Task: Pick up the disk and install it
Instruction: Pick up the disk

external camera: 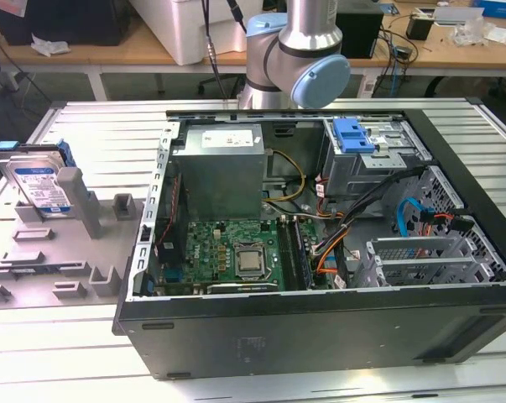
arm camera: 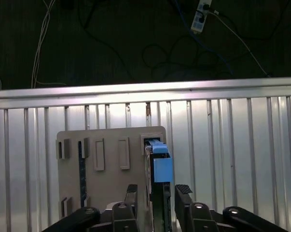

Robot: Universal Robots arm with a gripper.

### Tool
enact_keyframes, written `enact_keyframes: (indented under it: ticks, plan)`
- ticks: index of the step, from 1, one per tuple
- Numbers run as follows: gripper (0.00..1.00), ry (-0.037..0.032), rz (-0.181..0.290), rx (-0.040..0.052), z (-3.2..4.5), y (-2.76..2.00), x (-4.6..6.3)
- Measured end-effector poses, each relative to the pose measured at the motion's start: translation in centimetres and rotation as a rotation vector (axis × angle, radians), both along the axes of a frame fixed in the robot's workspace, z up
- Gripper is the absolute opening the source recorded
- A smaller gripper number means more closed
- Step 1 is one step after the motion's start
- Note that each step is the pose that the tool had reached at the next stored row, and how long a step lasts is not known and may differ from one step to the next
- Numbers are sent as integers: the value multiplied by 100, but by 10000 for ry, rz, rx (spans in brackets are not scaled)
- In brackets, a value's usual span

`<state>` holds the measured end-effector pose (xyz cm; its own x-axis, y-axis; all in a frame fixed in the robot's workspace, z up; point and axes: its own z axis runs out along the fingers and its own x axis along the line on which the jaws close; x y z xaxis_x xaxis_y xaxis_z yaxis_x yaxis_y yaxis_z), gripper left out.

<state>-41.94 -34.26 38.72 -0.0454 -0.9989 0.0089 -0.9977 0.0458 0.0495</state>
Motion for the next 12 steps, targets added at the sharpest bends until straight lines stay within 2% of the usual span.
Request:
enact_keyframes:
  ticks: [1,2,3,12]
  plan:
    - [51,0,2,0,0,0,0]
    - [51,0,3,0,0,0,0]
    - [57,0,5,0,0,0,0]
    - [57,0,11,0,-27,14,0]
